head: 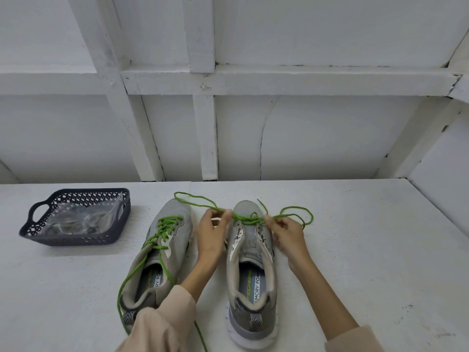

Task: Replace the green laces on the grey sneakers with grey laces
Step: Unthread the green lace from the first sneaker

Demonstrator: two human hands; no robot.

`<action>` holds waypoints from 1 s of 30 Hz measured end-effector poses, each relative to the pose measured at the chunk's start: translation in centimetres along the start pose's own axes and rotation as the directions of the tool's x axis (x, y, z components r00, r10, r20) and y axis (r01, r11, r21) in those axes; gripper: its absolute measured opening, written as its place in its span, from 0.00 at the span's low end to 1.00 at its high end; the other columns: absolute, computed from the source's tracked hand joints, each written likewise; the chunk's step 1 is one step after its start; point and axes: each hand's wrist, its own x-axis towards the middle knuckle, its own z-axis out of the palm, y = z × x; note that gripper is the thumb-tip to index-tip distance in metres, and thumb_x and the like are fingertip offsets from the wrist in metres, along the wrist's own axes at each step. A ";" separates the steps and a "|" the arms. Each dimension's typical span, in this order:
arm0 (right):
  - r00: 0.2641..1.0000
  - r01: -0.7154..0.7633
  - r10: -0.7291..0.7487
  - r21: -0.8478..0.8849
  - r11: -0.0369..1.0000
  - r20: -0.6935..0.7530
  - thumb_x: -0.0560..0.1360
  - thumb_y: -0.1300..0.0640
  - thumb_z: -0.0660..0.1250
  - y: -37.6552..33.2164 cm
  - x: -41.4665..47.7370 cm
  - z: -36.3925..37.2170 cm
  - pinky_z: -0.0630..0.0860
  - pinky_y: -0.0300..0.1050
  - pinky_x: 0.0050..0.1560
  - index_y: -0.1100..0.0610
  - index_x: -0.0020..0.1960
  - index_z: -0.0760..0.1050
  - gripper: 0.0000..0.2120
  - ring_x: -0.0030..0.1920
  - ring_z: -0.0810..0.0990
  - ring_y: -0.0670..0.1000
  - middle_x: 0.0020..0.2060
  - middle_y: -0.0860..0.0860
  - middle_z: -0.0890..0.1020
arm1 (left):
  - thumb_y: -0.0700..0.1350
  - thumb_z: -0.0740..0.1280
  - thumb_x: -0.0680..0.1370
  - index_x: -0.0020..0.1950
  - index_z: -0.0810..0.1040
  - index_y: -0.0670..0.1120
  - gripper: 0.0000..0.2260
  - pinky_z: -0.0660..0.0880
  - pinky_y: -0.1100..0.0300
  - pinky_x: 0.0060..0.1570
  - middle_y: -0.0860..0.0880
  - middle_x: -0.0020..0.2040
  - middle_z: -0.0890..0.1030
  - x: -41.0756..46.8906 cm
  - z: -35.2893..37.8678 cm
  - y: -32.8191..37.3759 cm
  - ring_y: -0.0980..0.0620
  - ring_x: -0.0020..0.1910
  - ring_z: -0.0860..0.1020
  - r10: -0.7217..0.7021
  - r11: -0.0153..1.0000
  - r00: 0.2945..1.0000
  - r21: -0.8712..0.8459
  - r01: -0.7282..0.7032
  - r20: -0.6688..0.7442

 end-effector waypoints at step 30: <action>0.979 0.019 0.002 0.099 0.995 -0.205 0.77 0.56 0.68 -0.4 -0.4 -0.2 0.66 0.40 0.30 0.59 0.40 0.75 0.09 0.31 0.72 0.47 0.33 0.51 0.78 | 0.43 0.68 0.79 0.43 0.74 0.45 0.06 0.70 0.65 0.40 0.52 0.38 0.78 0.2 -0.1 -0.1 0.50 0.40 0.76 0.062 0.998 0.984 -0.016 -0.065 -0.168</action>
